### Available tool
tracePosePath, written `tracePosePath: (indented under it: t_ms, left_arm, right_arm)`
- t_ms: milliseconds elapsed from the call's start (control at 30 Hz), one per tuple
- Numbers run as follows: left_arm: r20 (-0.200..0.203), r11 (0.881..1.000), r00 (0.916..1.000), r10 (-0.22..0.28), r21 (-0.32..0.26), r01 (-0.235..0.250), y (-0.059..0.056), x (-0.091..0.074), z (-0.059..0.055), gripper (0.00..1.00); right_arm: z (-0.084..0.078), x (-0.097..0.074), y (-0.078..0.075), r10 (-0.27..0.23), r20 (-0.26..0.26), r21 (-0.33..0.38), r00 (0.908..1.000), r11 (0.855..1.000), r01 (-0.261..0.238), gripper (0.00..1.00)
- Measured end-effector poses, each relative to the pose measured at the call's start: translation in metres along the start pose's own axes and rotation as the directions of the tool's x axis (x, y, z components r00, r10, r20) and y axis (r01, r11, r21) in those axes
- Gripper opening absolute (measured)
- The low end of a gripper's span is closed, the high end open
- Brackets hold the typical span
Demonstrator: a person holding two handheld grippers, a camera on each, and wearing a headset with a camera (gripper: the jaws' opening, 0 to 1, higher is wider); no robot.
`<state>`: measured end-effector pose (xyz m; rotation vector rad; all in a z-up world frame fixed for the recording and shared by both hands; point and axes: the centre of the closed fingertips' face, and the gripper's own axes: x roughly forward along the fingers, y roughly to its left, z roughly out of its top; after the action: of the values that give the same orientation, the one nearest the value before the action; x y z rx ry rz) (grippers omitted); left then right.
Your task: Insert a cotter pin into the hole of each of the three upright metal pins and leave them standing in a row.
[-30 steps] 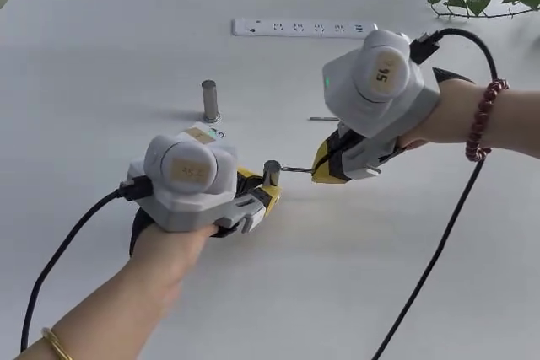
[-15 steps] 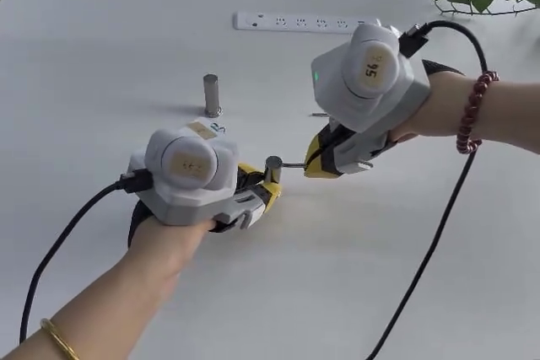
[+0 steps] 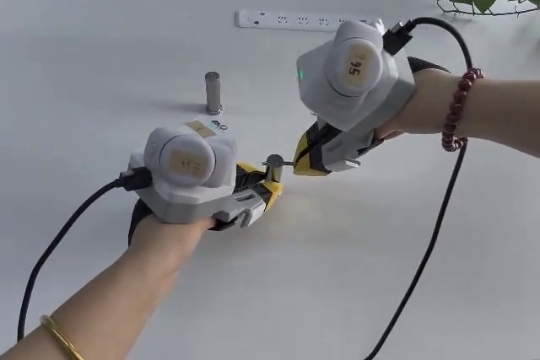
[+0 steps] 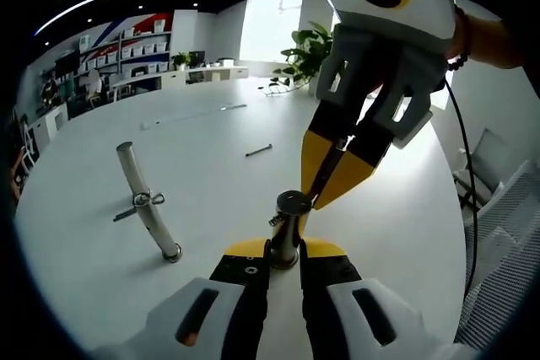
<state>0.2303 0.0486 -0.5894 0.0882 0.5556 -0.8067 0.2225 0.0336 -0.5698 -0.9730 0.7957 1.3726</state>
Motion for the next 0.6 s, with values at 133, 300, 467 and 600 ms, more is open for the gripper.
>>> tracePosePath:
  t_ms: [133,300,467,600]
  left_arm:
    - [-0.002,1.000,1.0000,0.002,-0.004,-0.002,0.0003,0.0006,-0.0011,0.12]
    - [-0.002,1.000,1.0000,-0.001,-0.005,0.001,0.0001,0.0012,-0.0014,0.12]
    - [-0.003,1.000,1.0000,-0.002,-0.012,0.002,0.0004,0.0015,-0.0019,0.12]
    - [-0.004,1.000,1.0000,-0.001,-0.014,0.001,0.0004,0.0015,-0.0019,0.12]
  right_arm:
    - [0.0034,0.0016,-0.0010,-0.002,0.008,0.006,1.0000,1.000,0.002,0.00]
    - [0.0074,0.0034,-0.0008,0.001,0.024,0.020,0.9997,1.000,-0.002,0.00]
    - [0.0083,0.0045,-0.0020,-0.002,0.026,0.027,0.9997,1.000,0.001,0.00]
    - [0.0112,0.0018,-0.0001,0.000,0.048,0.040,0.9988,0.999,-0.002,0.04]
